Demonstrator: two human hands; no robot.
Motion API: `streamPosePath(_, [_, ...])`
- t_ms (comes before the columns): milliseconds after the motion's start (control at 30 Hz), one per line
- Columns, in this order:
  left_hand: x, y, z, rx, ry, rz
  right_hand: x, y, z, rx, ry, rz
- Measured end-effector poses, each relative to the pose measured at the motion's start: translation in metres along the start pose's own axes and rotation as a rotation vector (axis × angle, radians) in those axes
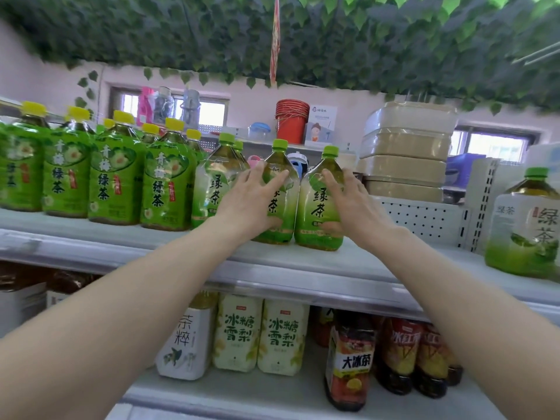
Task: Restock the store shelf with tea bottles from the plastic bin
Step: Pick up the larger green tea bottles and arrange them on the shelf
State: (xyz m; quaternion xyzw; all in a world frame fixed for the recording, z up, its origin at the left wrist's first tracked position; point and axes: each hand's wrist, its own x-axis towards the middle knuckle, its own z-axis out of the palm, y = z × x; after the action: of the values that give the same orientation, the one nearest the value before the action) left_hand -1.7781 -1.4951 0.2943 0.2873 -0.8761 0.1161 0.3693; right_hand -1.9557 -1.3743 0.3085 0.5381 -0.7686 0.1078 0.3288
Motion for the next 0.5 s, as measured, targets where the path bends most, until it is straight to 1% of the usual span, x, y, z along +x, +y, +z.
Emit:
streamPosePath(100, [-0.017,0.000,-0.012,-0.009,-0.014,0.015,-0.016,-0.003,-0.012,-0.052,0.024,-0.041])
streamPosePath(300, [-0.073,-0.002,-0.039,-0.018,0.036,0.085,-0.067,-0.033,-0.039,-0.126,0.040,-0.118])
streamPosePath(500, [-0.138,-0.009,-0.047,-0.074,0.060,0.142,-0.132,-0.067,-0.051,-0.150,0.015,-0.114])
